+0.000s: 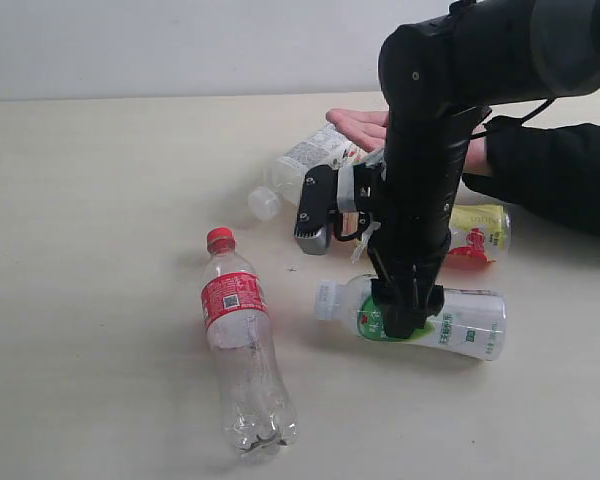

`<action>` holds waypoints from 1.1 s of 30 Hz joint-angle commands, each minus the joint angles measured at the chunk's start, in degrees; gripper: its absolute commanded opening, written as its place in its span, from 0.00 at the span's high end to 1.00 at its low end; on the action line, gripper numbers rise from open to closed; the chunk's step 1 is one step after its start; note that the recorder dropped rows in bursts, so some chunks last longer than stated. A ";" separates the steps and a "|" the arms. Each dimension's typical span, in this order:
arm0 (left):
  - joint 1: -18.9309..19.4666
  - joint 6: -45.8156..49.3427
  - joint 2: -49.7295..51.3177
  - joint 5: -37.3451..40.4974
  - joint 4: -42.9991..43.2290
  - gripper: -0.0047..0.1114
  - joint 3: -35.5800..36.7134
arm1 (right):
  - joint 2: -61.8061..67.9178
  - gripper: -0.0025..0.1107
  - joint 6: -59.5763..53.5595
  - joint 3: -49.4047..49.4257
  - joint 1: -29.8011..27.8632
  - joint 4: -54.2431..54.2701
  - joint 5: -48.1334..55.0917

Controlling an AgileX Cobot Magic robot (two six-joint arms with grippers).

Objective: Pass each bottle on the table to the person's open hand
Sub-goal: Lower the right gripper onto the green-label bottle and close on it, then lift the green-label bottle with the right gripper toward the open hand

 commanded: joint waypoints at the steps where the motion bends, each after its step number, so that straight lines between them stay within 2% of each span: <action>1: 0.10 0.10 -0.36 -0.16 0.05 0.96 0.17 | -0.07 0.36 -0.13 -0.47 0.33 -1.04 -1.07; 26: 0.10 0.10 -0.36 -0.16 0.05 0.96 0.17 | 6.76 0.37 5.06 1.45 0.33 -2.16 -3.96; 28: 0.10 0.10 -0.36 -0.16 0.05 0.96 0.17 | 6.76 0.46 5.06 1.45 0.33 -2.16 -3.77; 31: 0.10 0.10 -0.36 -0.16 0.05 0.96 0.17 | 6.61 0.73 4.95 1.34 0.33 -2.16 -0.59; 33: 0.10 0.10 -0.36 -0.16 0.05 0.96 0.17 | 6.24 0.86 4.95 1.12 0.33 -2.16 1.52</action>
